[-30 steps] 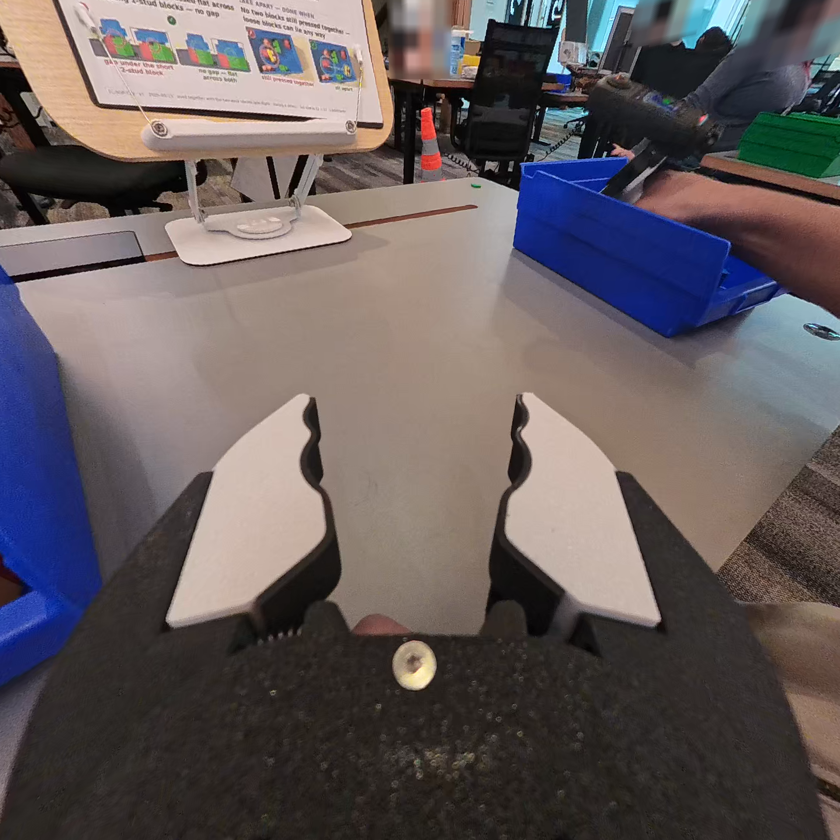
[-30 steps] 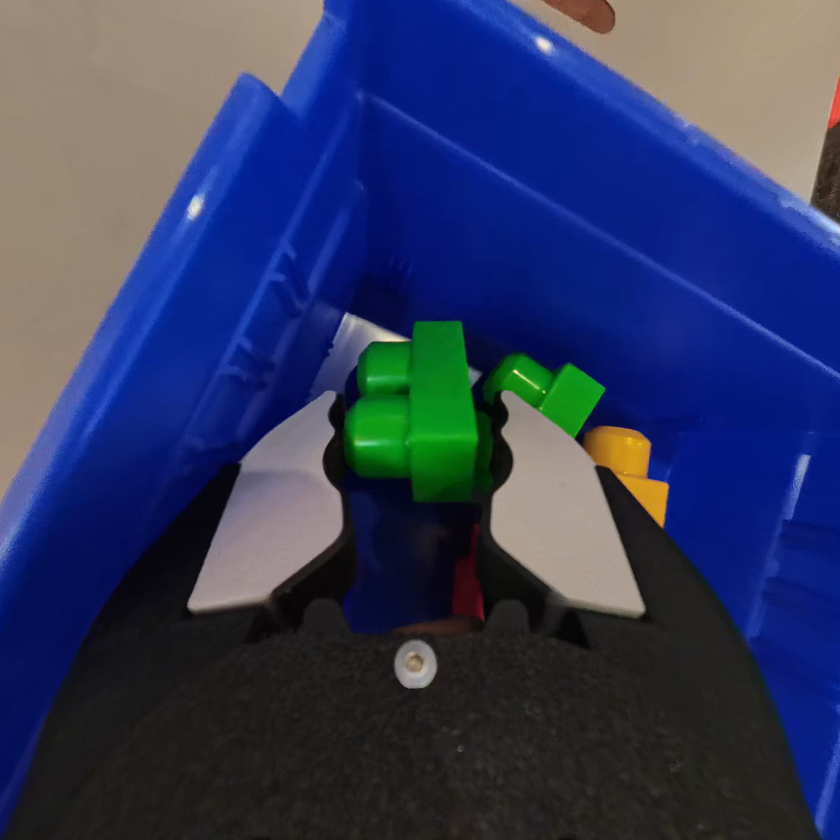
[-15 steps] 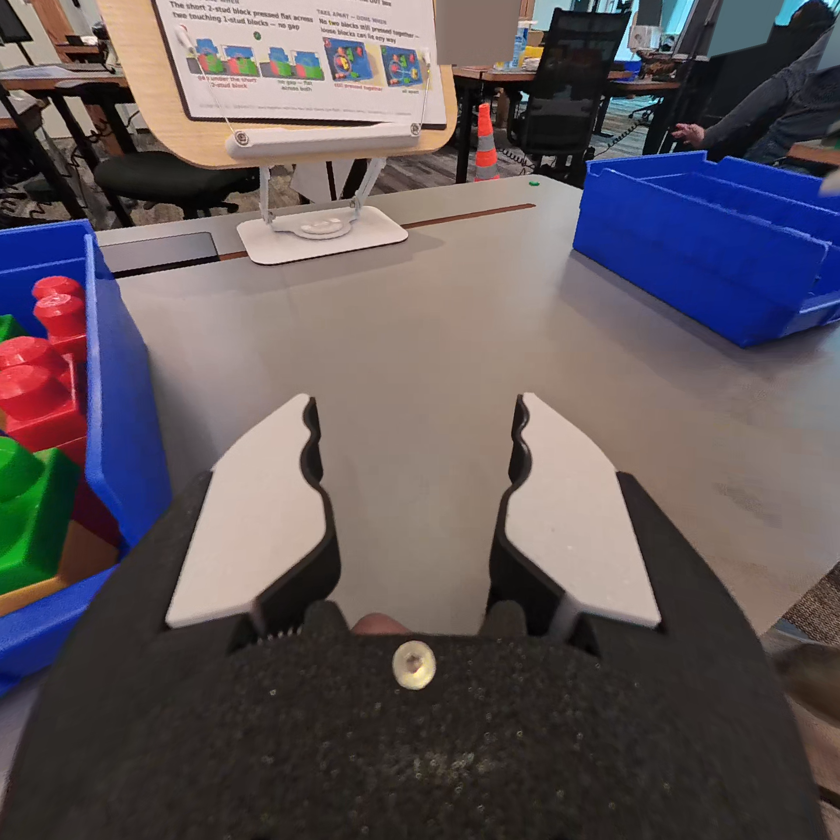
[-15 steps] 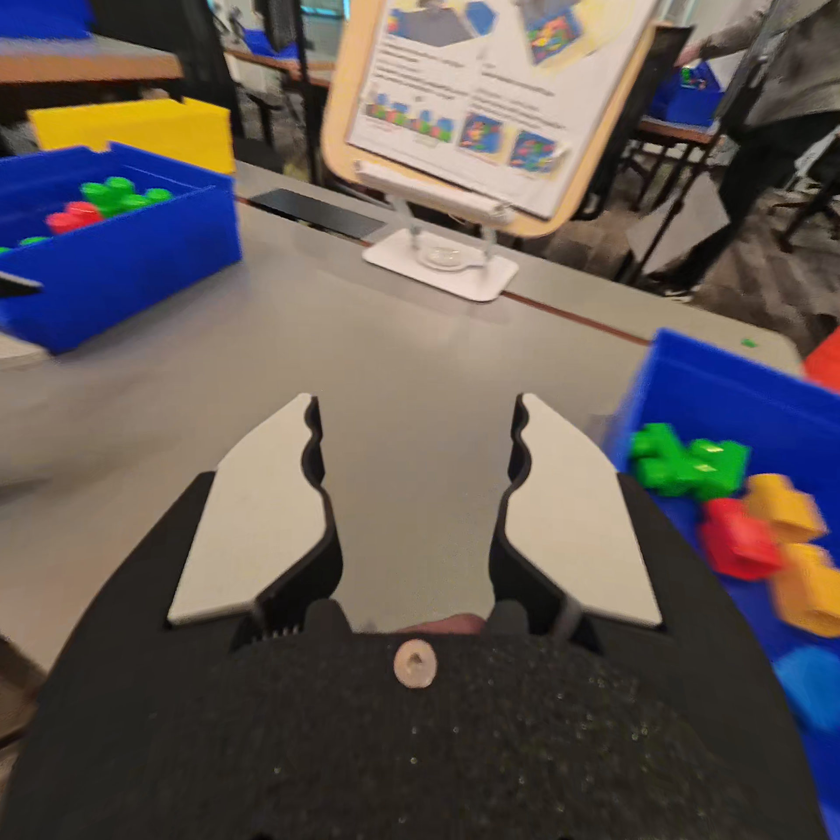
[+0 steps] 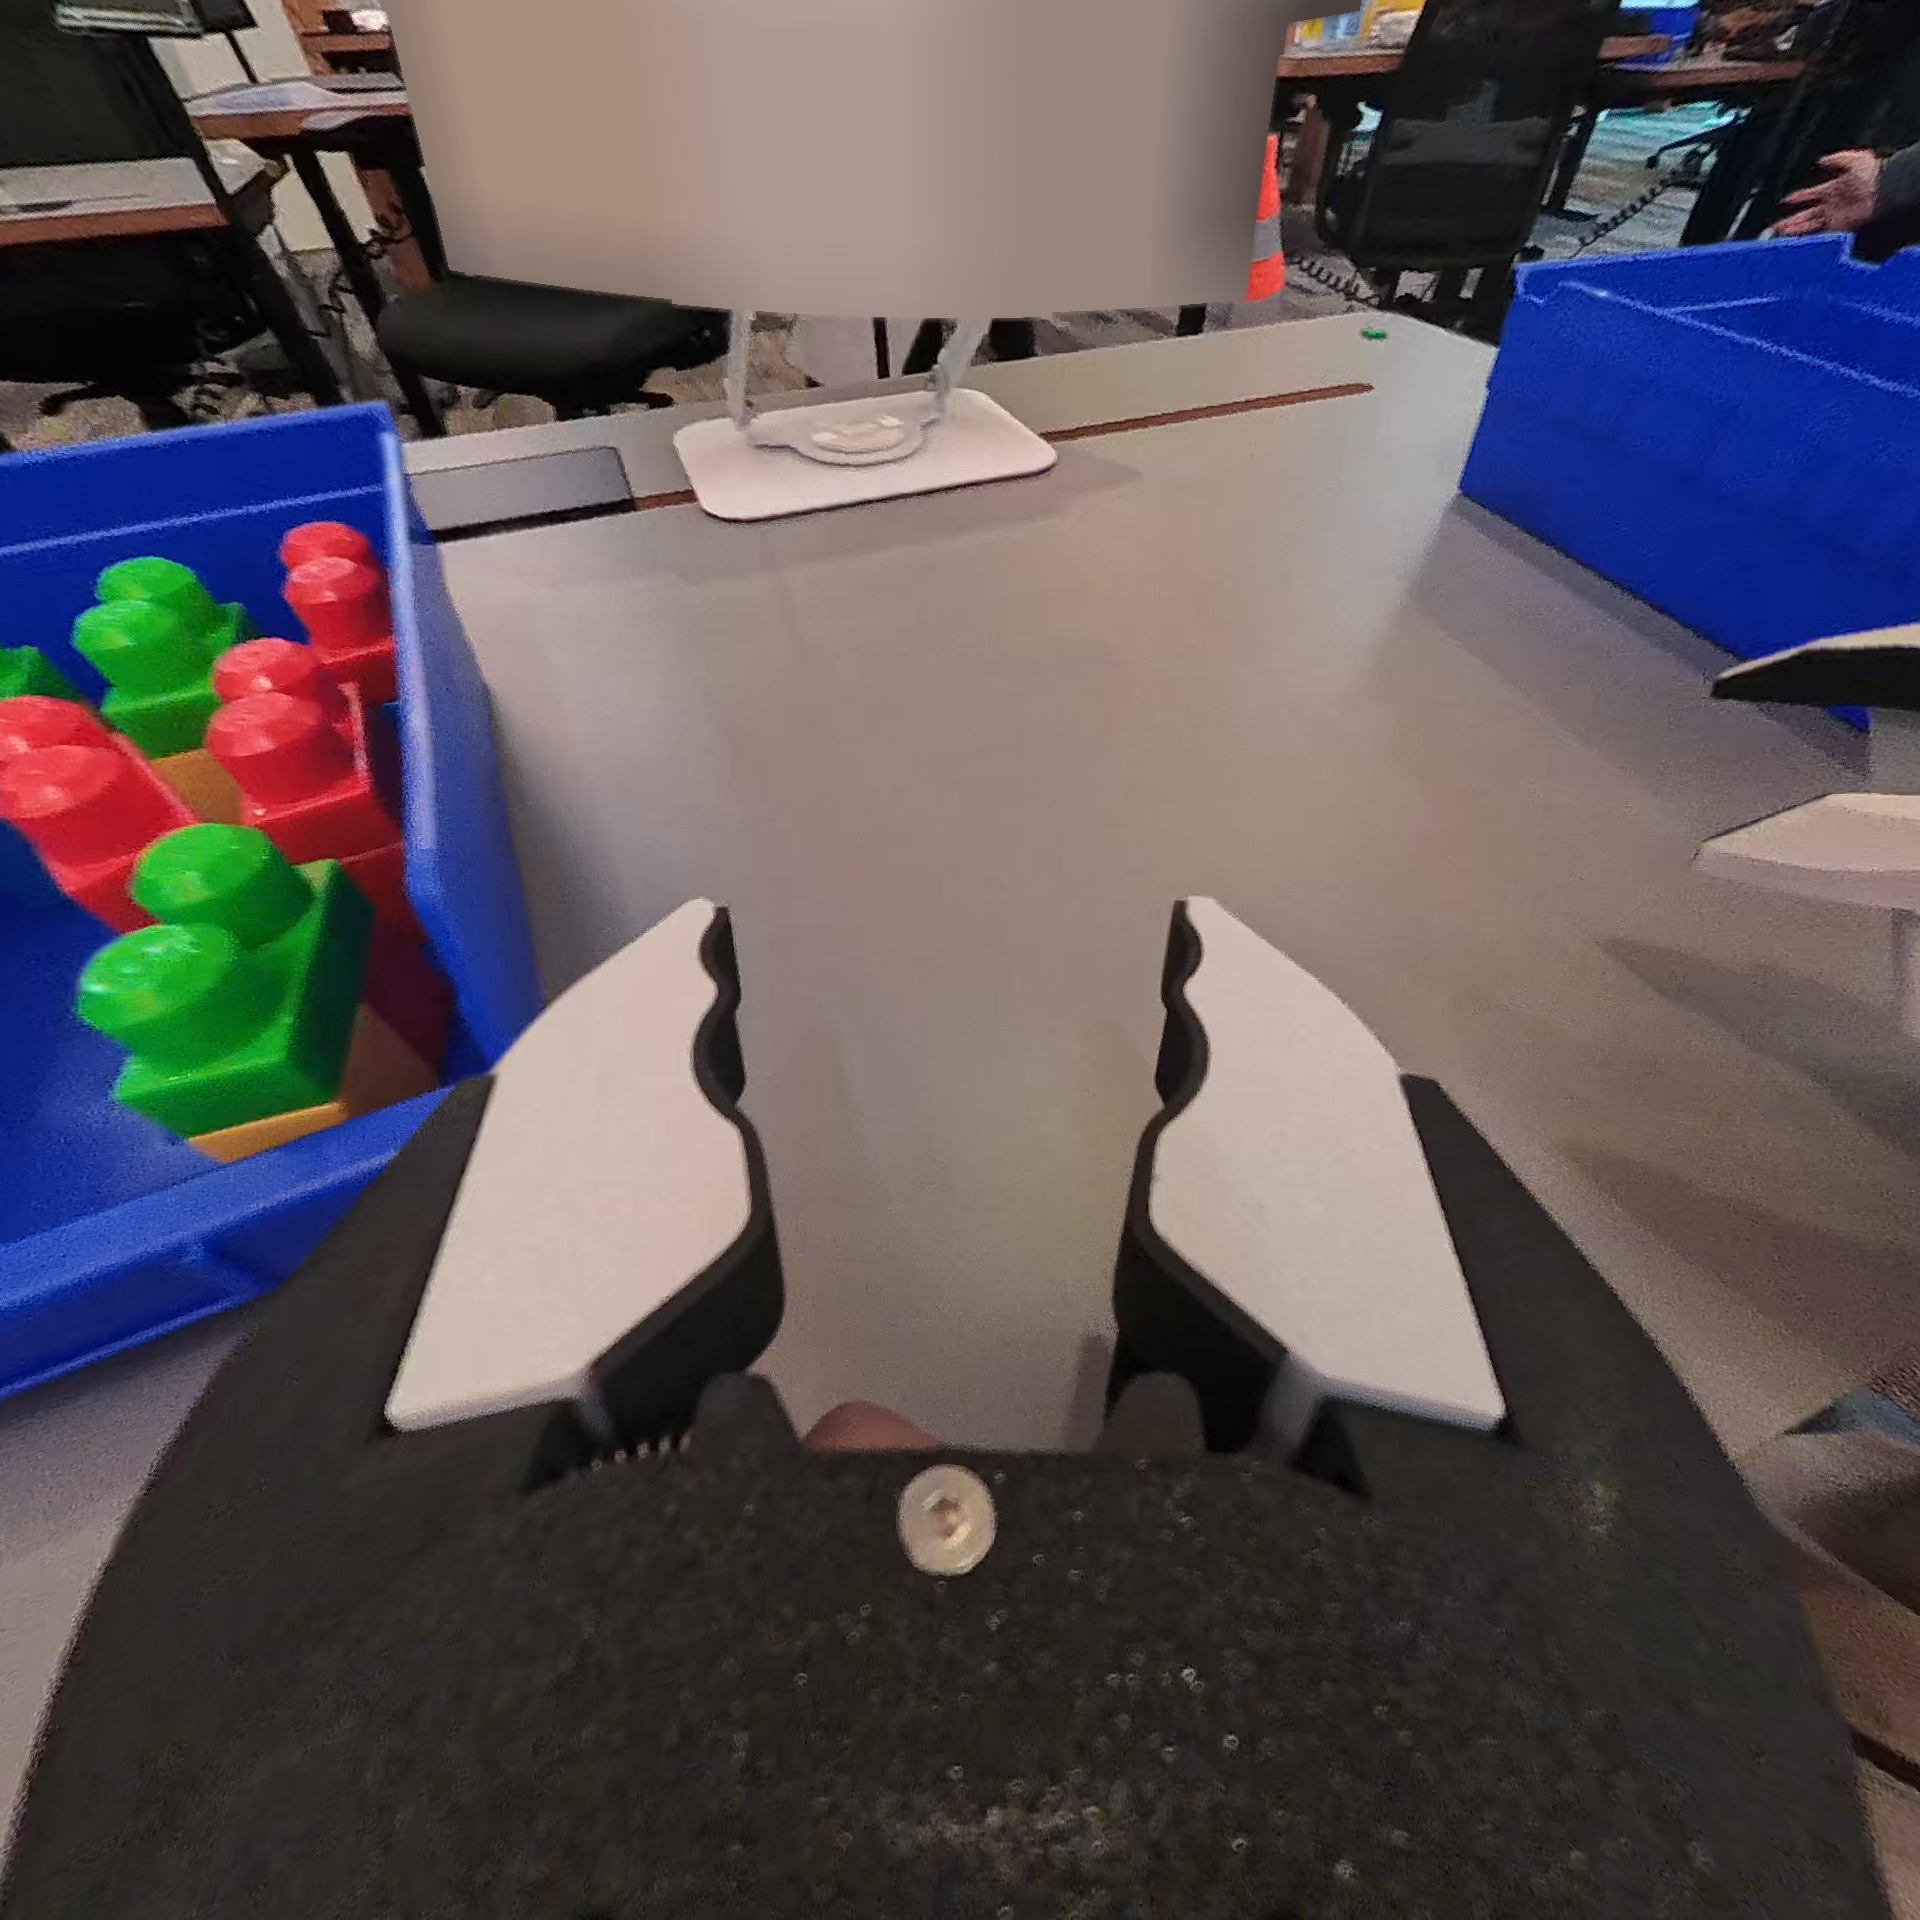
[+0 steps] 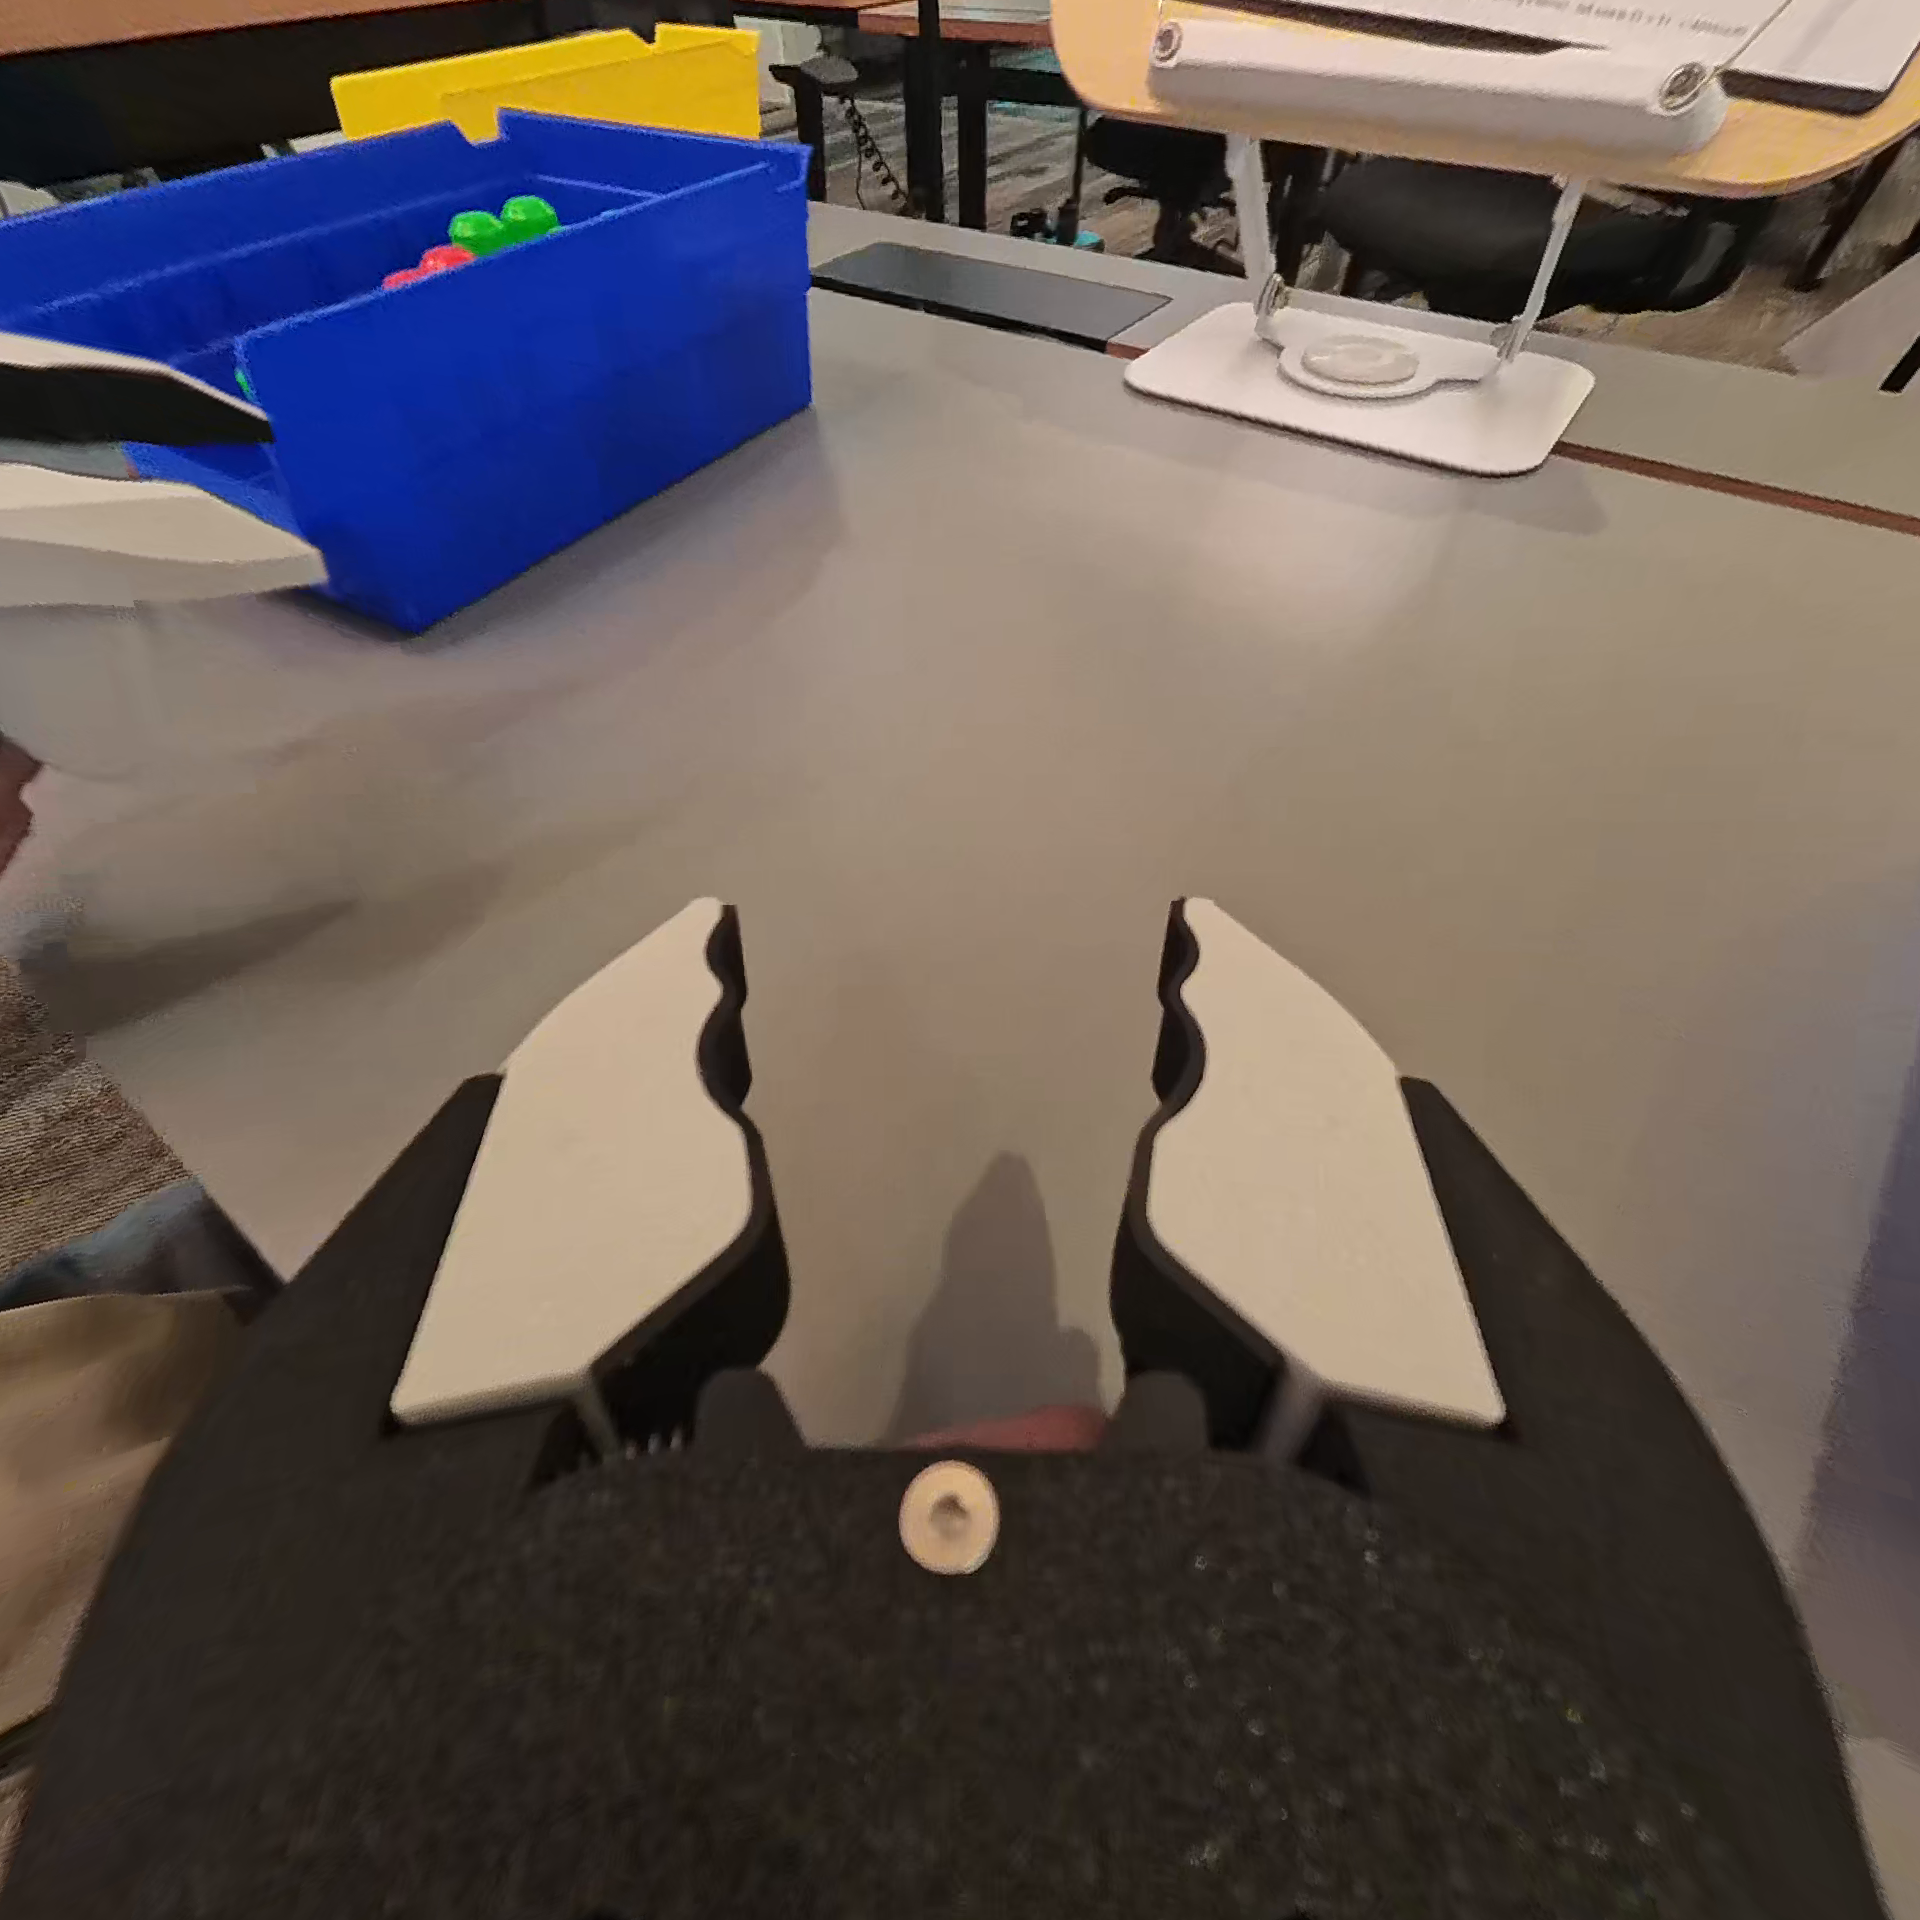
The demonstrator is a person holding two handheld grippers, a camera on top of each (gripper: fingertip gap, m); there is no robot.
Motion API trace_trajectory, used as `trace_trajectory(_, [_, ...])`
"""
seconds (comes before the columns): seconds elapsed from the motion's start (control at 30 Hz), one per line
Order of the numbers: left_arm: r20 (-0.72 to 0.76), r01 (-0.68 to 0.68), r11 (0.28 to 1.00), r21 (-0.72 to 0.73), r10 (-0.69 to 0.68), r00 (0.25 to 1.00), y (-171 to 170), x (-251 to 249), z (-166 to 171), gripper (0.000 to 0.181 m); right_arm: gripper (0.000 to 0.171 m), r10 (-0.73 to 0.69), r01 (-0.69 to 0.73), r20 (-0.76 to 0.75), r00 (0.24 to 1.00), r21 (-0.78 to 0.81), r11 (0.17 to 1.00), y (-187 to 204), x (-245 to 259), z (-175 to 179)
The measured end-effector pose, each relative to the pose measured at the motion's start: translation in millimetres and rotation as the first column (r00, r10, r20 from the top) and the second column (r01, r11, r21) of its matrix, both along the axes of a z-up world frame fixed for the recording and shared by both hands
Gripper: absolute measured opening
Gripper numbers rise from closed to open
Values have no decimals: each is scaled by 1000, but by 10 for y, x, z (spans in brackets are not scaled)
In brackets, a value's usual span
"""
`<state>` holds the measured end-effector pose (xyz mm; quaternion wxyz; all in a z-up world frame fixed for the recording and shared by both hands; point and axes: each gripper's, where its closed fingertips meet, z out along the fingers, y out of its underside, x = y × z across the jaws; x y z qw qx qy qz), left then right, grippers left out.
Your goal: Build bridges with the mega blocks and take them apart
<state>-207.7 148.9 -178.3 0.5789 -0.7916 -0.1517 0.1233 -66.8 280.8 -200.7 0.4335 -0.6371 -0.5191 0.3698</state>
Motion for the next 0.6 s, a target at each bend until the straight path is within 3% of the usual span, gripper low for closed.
trace_trajectory(0.1, [-50, -71, 997, -40, 69, 996, -158, -211, 154, 75, 77, -10, 10, -12, 1000, -10, 1000, 78, 15, 49])
trace_trajectory(0.3, [-127, -190, 946, -263, 161, 979, -621, -1072, 468, 75, 75, 0, 0, -36, 999, 0, 1000, 153, 87, 138])
trace_trajectory(0.43, [-35, -176, 866, -468, 181, 983, -696, -1556, 298, 74, 74, -12, 12, -31, 999, 21, 1000, 237, 164, 142])
trace_trajectory(0.6, [244, 3, 765, -644, 202, 949, -575, -1666, -283, 74, 73, -7, 7, -44, 999, -18, 1000, 269, 239, 144])
